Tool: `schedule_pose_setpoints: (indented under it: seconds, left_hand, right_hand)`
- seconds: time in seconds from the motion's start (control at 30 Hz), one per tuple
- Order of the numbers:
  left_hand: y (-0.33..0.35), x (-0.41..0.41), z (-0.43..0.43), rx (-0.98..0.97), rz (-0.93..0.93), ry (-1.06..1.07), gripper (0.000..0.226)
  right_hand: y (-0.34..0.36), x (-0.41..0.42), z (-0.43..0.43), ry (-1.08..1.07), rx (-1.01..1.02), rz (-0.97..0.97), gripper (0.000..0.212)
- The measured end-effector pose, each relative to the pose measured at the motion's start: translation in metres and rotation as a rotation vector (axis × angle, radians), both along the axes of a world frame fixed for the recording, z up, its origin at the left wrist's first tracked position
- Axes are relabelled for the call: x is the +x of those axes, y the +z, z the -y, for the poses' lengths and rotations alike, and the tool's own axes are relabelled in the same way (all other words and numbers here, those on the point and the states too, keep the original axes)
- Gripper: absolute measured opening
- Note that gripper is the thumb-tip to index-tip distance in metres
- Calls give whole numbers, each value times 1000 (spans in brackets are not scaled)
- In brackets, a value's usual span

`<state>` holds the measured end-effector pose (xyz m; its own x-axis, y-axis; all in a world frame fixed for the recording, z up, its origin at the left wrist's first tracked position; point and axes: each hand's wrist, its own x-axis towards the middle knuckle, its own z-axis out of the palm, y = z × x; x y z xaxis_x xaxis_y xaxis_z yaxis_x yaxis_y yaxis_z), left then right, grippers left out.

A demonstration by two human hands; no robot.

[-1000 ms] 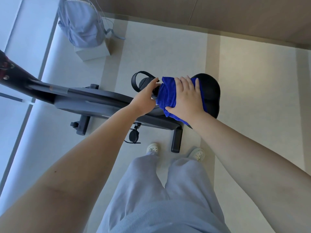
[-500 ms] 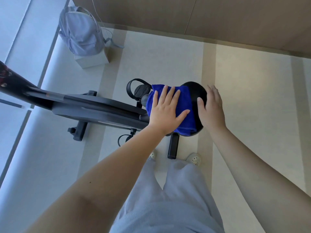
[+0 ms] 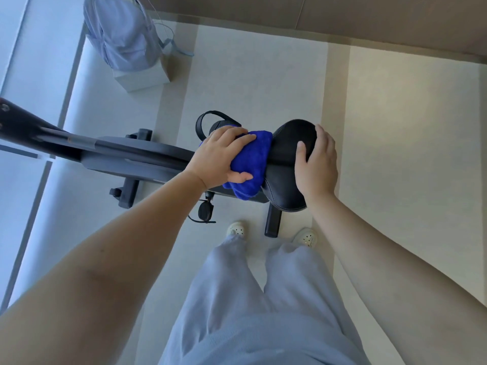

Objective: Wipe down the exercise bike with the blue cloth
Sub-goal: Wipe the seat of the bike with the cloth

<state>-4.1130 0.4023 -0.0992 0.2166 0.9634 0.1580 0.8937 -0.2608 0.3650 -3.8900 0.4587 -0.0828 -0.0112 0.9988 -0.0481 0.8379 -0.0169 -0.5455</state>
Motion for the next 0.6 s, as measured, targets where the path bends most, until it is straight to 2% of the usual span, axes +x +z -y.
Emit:
schedule_pose_setpoints:
  seconds: [0.1,0.23,0.43,0.53,0.6]
  left_hand:
    - [3,-4,2,-55,-57,-57,98]
    - [10,0,0,-126,-60,-7,101]
    - [26,5,-17,-349,-62,66,90]
    - [29,10,-33,-444,67,169,72]
    - [29,18,-45,-489,57,202,59]
  right_hand:
    - [1,1,1,13,3,1,52]
    - [1,0,1,7,-3,7,52]
    - [1,-1,1,-14,1,35,52]
    - [0,-1,1,-21,-4,33,52]
    - [-1,-1,1,-29,-7,26,51]
